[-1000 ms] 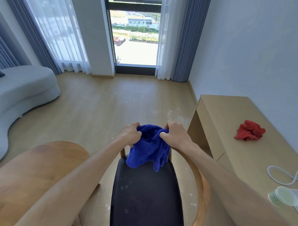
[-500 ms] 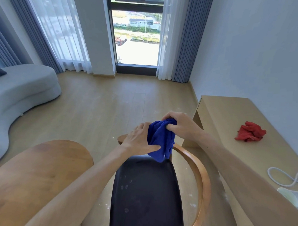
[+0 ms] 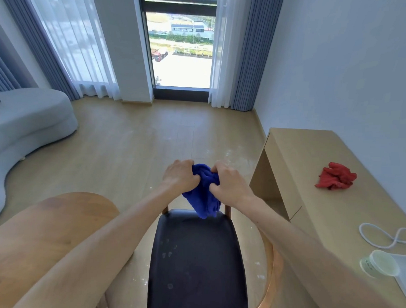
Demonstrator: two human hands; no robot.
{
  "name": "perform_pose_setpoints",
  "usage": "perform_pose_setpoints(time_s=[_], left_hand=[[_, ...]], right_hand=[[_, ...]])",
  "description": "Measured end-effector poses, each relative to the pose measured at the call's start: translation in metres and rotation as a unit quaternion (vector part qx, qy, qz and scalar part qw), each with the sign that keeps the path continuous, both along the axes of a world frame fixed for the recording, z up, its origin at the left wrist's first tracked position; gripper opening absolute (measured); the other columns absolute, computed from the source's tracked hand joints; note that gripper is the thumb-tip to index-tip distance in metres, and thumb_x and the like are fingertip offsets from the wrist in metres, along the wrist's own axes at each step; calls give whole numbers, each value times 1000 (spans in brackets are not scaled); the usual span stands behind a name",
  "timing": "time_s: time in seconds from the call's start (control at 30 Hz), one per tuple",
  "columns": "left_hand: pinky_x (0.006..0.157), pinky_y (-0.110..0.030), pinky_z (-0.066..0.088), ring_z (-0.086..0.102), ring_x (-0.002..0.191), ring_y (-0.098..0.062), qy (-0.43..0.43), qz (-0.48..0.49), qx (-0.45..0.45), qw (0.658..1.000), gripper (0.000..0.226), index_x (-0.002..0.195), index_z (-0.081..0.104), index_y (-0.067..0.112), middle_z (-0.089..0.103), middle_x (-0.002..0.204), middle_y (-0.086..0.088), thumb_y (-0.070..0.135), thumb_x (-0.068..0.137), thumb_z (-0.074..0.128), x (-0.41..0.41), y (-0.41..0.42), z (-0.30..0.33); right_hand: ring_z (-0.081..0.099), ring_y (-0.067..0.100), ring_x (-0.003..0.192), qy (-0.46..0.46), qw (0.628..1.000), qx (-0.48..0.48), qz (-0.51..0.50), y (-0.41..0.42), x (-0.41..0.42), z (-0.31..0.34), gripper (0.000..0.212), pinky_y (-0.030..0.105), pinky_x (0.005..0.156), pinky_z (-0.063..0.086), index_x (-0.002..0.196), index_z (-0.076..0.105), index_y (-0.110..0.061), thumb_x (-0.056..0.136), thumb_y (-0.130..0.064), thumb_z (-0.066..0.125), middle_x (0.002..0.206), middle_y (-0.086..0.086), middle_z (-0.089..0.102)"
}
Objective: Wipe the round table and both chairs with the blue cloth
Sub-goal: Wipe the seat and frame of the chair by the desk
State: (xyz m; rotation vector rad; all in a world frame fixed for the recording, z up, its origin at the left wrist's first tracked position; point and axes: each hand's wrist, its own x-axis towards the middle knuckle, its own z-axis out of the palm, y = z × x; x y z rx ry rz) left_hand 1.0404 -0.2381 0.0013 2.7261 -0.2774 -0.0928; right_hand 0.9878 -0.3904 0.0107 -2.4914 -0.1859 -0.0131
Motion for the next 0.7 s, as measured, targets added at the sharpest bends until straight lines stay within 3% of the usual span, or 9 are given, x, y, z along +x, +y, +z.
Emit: perform_pose_setpoints(time_s=[0.1, 0.17, 0.23, 0.33, 0.47, 0.5, 0.6, 0.7], left_hand=[[49, -27, 41, 59, 73, -25, 82, 66, -85, 991, 6, 87, 51, 17, 61, 90, -10, 15, 82, 54, 1, -2, 3], [49, -30, 53, 66, 72, -27, 172, 116, -172, 963, 13, 97, 53, 16, 62, 92, -11, 12, 85, 54, 2, -4, 8], [57, -33, 60, 68, 78, -29, 251, 149, -241, 925, 20, 105, 55, 13, 63, 96, -14, 8, 86, 58, 3, -6, 12], [58, -33, 60, 66, 86, -29, 328, 165, -335, 868, 21, 104, 57, 8, 64, 101, -16, 5, 84, 59, 1, -5, 16], [64, -36, 60, 69, 88, -36, 378, 136, -445, 800, 34, 106, 56, 2, 63, 108, -22, -4, 75, 43, 2, 9, 16], [66, -35, 61, 71, 86, -35, 378, 117, -432, 810, 41, 111, 55, 3, 63, 109, -22, -8, 74, 42, 3, 11, 14], [63, -23, 56, 70, 86, -18, 308, -20, -304, 901, 56, 120, 47, 27, 64, 107, -9, -6, 77, 57, 4, 19, 8], [68, -17, 52, 58, 98, -6, 238, -112, -276, 925, 72, 128, 38, 37, 54, 114, 10, 13, 73, 79, 1, 17, -2]], right_hand=[[56, 21, 88, 40, 998, 51, 9, 8, 1, -3, 44, 31, 69, 50, 115, 48, -10, 76, -15, 68, 104, 4, 55], [52, 18, 97, 73, 995, 45, 42, 10, 3, -5, 68, 25, 72, 46, 129, 39, -13, 73, -21, 77, 120, 2, 46], [48, 17, 103, 79, 994, 31, 64, 11, 5, -9, 83, 26, 78, 46, 136, 32, -16, 69, -22, 81, 129, 0, 37], [45, 15, 105, 56, 996, 14, 64, 9, 9, -15, 86, 27, 81, 48, 138, 32, -17, 68, -22, 83, 132, 0, 35], [54, 16, 105, 66, 995, 61, 48, -9, 13, -20, 76, 28, 86, 50, 133, 42, -16, 69, -21, 82, 123, 1, 53], [56, 16, 105, 76, 992, 95, 38, -15, 14, -20, 73, 31, 88, 52, 132, 45, -17, 69, -20, 81, 120, 0, 56], [60, 16, 103, 96, 976, 196, 11, -30, 16, -20, 63, 35, 89, 55, 129, 52, -20, 72, -15, 78, 114, -3, 62], [63, 14, 102, 110, 962, 247, 25, -34, 19, -20, 57, 31, 86, 56, 125, 56, -23, 73, -11, 77, 110, -6, 65]])
